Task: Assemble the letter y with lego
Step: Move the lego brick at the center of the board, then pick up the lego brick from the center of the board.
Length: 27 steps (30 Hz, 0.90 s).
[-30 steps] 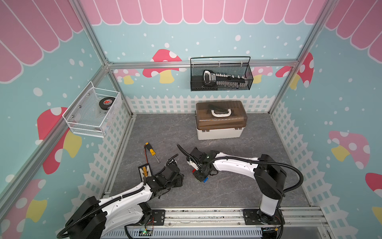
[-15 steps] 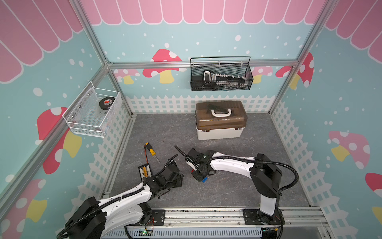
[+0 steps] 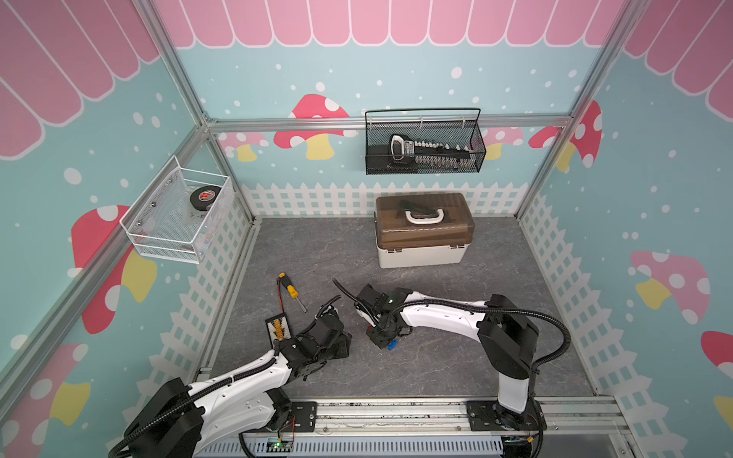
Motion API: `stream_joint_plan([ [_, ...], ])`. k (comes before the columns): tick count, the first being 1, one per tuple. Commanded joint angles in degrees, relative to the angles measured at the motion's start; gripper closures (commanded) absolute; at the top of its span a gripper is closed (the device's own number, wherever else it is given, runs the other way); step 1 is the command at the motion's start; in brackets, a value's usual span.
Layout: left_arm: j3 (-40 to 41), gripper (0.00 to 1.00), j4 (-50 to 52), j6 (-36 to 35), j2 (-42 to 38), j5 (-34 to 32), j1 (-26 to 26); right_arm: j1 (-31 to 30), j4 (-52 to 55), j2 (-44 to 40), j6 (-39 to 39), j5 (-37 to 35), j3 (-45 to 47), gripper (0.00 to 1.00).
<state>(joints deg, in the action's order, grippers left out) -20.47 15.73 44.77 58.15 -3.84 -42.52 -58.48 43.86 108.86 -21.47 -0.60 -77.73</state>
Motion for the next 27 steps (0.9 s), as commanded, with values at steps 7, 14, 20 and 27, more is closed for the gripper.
stream_joint_plan([
  [7, -2.84, 0.65, -1.04, -0.76, 2.27, -0.39, 0.85, 6.29, 2.67, -2.85, 2.3, -3.87, 4.34, 0.83],
  [14, -5.97, 0.65, -2.17, -1.98, 6.75, 0.67, 1.04, 7.94, 1.46, -3.77, 2.59, -4.44, 5.66, 0.7],
  [20, -6.0, 0.65, -2.97, -1.72, 7.86, 1.25, 1.04, 8.03, 0.35, -4.97, 2.49, -3.46, 6.27, 0.59],
  [27, -5.55, 0.65, -2.85, -1.69, 7.39, 0.94, 1.03, 8.03, -1.45, -4.06, 1.97, -1.95, 7.25, 0.59],
])
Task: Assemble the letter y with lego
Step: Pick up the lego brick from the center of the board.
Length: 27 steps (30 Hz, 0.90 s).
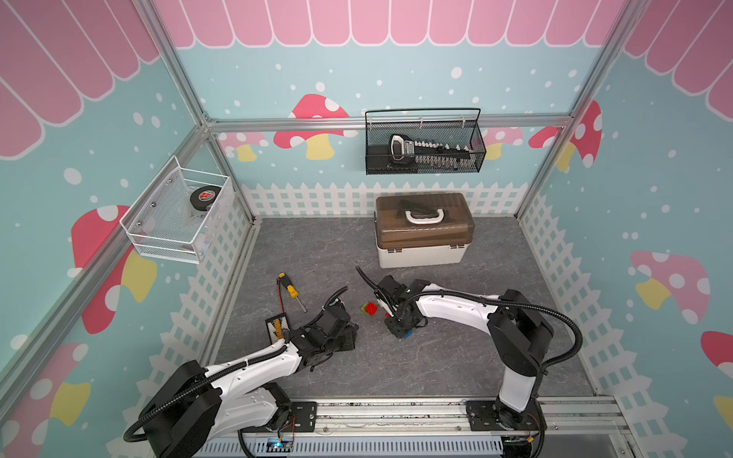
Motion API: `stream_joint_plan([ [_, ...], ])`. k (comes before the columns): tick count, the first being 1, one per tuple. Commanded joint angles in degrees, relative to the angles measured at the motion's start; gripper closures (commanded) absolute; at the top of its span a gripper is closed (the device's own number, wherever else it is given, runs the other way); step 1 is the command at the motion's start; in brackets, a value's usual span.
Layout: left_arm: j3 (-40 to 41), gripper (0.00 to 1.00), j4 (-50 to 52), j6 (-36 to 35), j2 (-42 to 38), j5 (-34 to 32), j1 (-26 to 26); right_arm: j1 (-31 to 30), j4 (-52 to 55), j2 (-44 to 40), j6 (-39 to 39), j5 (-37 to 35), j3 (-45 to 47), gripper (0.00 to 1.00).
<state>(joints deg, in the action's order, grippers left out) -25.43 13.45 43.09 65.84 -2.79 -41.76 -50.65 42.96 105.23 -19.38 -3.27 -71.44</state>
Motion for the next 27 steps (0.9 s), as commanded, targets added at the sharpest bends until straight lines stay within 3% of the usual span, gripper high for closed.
stream_joint_plan([
  [1, -0.59, 0.65, -0.58, 0.0, -0.19, -0.03, 0.25, 0.2, -0.76, -0.22, -0.3, 0.87, 0.87, 0.6],
  [6, -0.67, 0.65, -0.68, -0.09, -0.01, -0.06, 0.25, 0.2, -1.17, 0.4, -0.19, 1.19, 0.58, 0.67],
  [27, -0.85, 0.65, -1.58, -0.18, 0.89, 0.04, 0.44, 0.29, -1.67, 2.35, -0.75, 0.78, -0.5, 0.6],
])
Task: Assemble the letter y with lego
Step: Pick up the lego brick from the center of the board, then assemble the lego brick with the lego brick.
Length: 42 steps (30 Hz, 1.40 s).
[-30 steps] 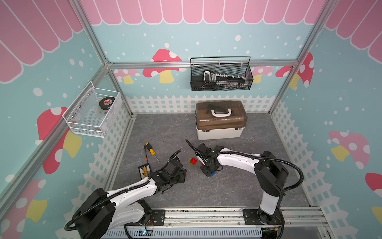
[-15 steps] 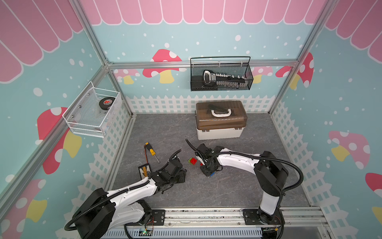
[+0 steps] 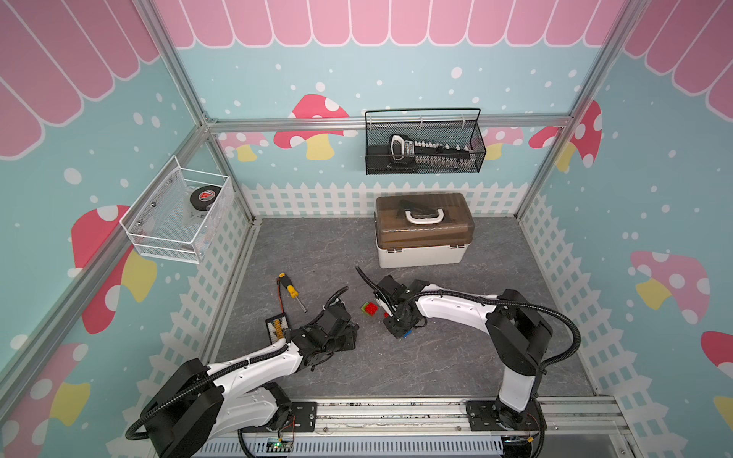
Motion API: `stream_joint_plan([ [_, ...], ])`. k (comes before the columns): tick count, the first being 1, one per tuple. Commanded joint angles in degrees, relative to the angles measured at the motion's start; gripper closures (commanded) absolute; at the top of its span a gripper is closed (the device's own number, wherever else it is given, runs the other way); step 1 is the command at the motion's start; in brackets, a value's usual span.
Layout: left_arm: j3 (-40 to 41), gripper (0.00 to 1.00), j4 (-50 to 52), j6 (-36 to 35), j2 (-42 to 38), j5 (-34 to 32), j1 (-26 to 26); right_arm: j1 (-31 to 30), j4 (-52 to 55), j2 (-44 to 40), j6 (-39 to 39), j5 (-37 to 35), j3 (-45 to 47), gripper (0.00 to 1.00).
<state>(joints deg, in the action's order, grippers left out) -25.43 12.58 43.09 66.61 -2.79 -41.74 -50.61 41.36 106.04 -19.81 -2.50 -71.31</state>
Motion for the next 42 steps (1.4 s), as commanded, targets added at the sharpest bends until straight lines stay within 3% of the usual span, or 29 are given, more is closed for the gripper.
stream_joint_plan([
  [1, -0.76, 0.65, -0.71, -0.15, 0.27, 0.04, 0.41, 0.25, -0.11, 1.53, -0.21, -0.02, -0.75, 0.6],
  [4, -0.59, 0.65, -0.8, -0.05, 0.24, 0.06, 0.42, 0.27, -0.06, 1.54, -0.18, -0.16, -1.1, 0.61],
  [12, -0.47, 0.65, -1.31, -0.19, 0.84, -0.29, 0.57, 0.46, -0.22, 0.65, 0.7, -0.44, -1.55, 0.75],
  [19, -1.02, 0.64, -5.56, -0.45, 4.1, 3.38, 3.66, 2.11, -0.45, -2.53, 6.56, -0.48, -4.79, 0.78],
  [25, -2.0, 0.54, -11.84, -0.7, 7.51, 9.75, 9.22, 3.35, 0.02, -1.78, 10.53, 0.16, -9.44, 0.79],
  [30, -2.97, 0.37, -19.58, -0.2, 10.68, 13.92, 12.3, 3.59, -0.48, -0.92, 11.73, 0.94, -11.04, 0.79],
  [42, -4.96, 0.34, -30.78, 0.61, 20.38, 20.18, 15.8, 4.02, -1.59, 0.39, 12.5, 2.59, -12.21, 0.79],
])
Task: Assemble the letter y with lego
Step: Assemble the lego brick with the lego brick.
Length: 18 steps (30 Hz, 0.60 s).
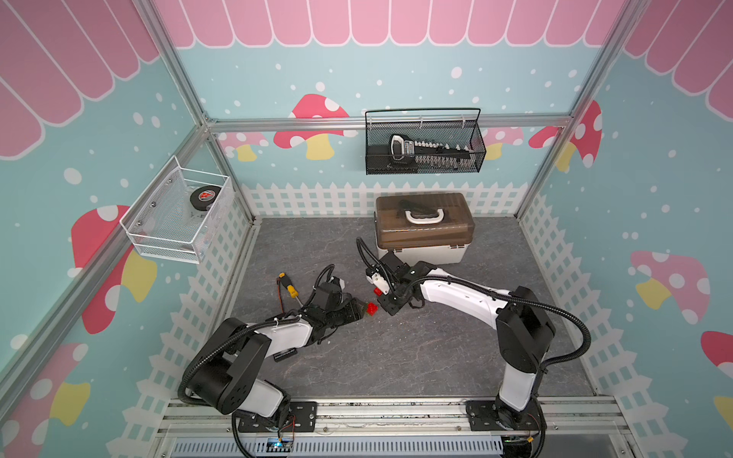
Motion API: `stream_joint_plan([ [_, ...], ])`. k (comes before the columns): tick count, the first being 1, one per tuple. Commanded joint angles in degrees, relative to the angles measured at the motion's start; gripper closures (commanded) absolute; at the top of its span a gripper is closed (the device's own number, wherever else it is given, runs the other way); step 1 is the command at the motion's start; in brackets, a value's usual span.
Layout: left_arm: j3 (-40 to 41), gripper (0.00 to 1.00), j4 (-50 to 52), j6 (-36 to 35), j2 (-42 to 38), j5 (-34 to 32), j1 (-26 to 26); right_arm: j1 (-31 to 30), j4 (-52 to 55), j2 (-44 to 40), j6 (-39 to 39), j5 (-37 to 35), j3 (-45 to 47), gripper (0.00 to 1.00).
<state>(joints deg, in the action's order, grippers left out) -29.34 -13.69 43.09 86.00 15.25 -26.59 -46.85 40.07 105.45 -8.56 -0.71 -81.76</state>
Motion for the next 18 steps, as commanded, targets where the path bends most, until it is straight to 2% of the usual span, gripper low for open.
stream_joint_plan([
  [1, -1.04, 0.34, -4.82, 0.68, 1.23, 2.24, 0.74, 0.27, -0.34, 0.99, 1.24, 0.93, -1.89, 0.8],
  [18, 0.01, 0.4, -4.76, 0.36, 2.9, 1.45, 1.45, -0.21, 0.07, 5.15, 2.24, 4.86, -4.28, 0.81],
])
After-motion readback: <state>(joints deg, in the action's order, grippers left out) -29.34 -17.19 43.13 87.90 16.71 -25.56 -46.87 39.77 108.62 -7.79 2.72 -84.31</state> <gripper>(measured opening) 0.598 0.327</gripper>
